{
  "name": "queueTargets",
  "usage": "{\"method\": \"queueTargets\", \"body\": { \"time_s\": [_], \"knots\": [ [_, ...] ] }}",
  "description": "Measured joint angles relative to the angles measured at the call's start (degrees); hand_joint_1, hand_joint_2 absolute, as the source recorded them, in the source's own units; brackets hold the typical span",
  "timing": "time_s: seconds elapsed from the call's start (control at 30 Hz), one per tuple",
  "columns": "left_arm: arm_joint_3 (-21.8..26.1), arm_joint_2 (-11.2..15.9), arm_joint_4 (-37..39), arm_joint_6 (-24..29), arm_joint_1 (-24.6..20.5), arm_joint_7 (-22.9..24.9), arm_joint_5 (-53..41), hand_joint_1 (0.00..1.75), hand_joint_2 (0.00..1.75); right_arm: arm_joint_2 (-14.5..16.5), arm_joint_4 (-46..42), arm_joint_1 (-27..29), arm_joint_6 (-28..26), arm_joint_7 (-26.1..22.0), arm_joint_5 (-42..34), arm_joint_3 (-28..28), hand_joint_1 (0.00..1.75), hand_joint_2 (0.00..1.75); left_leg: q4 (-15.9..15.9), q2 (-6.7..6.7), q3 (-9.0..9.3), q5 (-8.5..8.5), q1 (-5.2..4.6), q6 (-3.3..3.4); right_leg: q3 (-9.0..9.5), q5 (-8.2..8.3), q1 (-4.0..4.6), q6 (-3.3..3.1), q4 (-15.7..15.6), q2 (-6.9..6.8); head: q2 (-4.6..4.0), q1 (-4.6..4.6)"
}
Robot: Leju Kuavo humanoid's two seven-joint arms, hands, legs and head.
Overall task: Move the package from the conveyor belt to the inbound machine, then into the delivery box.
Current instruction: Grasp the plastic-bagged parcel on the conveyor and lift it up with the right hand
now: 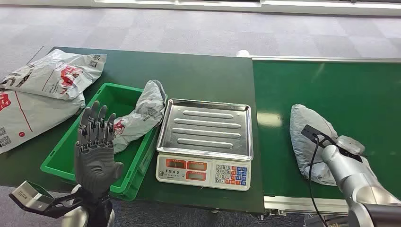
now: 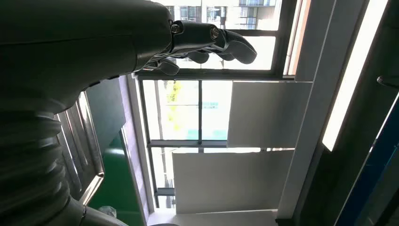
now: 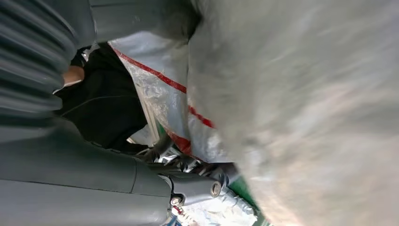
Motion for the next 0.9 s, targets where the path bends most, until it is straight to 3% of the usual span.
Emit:
{"method": "queueTargets", "body": {
  "time_s": [0.37,0.9],
  "knots": [
    [0.5,-0.1,-2.3,-0.7,0.4,0.3,-1.5,0.0,1.75,0.7,-1.7,3.3,-2.9,-3.6,2.9,-4.9,1.75,1.75,0.0,-0.1,0.01,0.0,0.01,0.0,0.04,-0.04,0.01,0.01,0.0,-0.1,0.0,0.0],
    [0.8,-0.1,-3.5,-0.7,0.6,0.5,-1.8,0.0,1.75,1.2,-3.1,4.9,-3.1,-4.0,3.3,-7.0,1.75,1.75,0.0,-0.16,0.01,0.0,0.01,0.0,0.05,-0.05,0.0,0.01,0.0,-0.17,0.0,0.0]
  ]
}}
